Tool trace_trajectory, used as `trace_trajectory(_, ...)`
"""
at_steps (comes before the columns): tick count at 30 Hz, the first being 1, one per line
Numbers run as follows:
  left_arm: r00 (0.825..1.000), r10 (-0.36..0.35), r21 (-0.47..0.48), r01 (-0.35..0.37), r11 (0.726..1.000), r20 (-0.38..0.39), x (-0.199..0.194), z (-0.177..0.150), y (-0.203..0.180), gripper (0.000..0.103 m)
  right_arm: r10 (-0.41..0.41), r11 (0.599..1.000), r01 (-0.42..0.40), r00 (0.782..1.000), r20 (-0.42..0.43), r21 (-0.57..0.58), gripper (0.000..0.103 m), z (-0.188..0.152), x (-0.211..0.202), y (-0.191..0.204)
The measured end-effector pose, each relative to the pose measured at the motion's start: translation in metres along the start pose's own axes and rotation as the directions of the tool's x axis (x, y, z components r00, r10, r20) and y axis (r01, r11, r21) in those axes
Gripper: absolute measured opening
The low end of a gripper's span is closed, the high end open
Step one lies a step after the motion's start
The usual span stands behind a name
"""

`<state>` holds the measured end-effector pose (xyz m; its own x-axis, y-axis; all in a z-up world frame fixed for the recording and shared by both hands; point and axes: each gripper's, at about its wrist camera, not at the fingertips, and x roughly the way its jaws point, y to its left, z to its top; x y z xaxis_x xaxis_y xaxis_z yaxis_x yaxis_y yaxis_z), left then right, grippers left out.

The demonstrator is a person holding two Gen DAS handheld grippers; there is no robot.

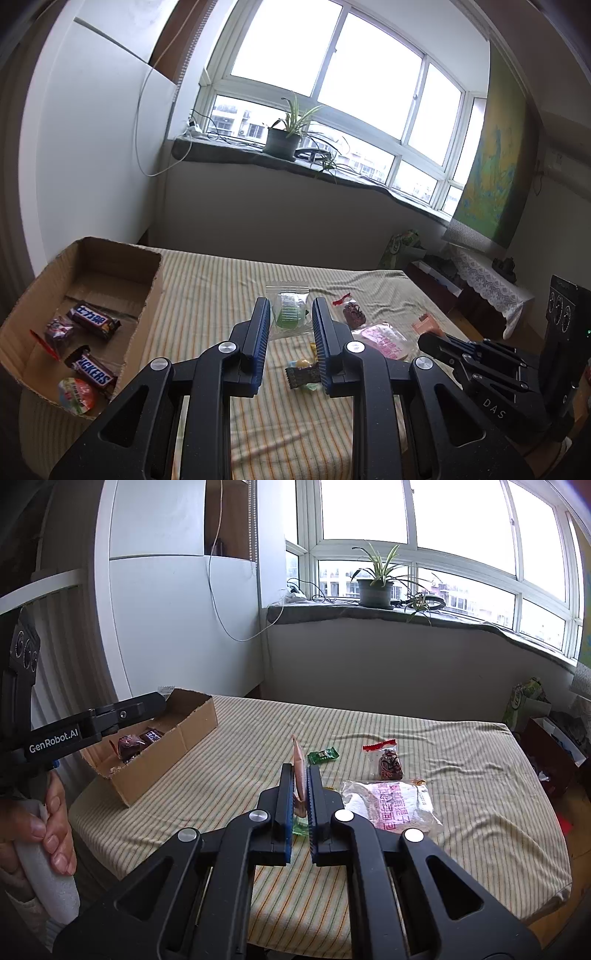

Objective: Organize snacks
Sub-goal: 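Carry both candies to the cardboard box and open both tools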

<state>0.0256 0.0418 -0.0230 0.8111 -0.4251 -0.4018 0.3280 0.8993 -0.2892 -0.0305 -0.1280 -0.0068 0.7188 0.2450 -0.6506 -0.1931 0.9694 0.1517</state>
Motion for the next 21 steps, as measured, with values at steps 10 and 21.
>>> trace_trajectory(10,1.0,0.022,-0.057,-0.021,0.998,0.016,-0.006,-0.002,0.031,0.022,0.046,0.997,-0.048,0.998,-0.035,-0.068,0.006,0.015,0.03,0.041)
trace_trajectory(21,0.977,0.206,-0.198,-0.194,0.961,0.045,-0.046,-0.009,0.127,0.022,0.258,0.938,-0.275,0.96,-0.105,-0.209,0.006,0.035,0.094,0.163)
